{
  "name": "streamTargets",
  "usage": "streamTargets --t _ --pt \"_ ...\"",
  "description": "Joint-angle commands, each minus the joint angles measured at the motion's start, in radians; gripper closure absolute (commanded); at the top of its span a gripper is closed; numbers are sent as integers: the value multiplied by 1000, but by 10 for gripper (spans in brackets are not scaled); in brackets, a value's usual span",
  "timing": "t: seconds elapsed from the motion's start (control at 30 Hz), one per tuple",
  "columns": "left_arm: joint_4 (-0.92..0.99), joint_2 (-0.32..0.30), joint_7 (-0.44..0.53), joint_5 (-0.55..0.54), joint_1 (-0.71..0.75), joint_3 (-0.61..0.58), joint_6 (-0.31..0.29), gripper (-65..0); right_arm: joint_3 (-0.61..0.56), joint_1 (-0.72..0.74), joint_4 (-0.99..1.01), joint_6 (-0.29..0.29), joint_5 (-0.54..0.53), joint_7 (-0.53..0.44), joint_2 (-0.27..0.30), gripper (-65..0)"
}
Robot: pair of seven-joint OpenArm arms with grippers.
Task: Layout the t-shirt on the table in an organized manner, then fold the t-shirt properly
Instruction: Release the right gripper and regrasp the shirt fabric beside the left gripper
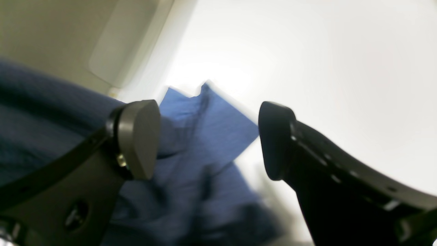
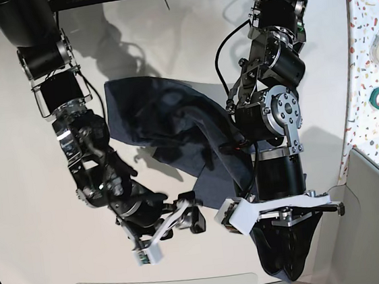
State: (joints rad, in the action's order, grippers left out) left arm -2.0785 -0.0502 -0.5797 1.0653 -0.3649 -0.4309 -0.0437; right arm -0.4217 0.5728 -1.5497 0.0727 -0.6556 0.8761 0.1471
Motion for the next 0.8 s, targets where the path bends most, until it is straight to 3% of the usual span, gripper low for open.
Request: streamTargets --t 0.0,0.27,0.4,0.47,0.53,0.6,0.77 --pt "-14 2 13 14 -19 2 18 0 -1 14 -31 -37 72 -7 -4 -450" --pt "-14 3 13 14 -6 2 18 0 -121 -81 -179 -319 643 -18 -8 -451" --pt "-14 3 13 14 -3 2 18 0 -148 -175 -225 -413 819 -165 -2 -451" --pt "-14 3 13 14 7 2 18 0 -144 -218 -234 -451 856 -243 6 -451" --pt "-14 3 13 14 7 2 18 0 -144 -247 -234 -480 845 -295 26 -451" --pt "-14 2 13 14 7 2 18 0 -144 -259 -234 -495 768 -317 49 -451" --pt "-14 0 13 14 7 4 18 0 -122 -248 -225 -544 388 -323 130 -450"
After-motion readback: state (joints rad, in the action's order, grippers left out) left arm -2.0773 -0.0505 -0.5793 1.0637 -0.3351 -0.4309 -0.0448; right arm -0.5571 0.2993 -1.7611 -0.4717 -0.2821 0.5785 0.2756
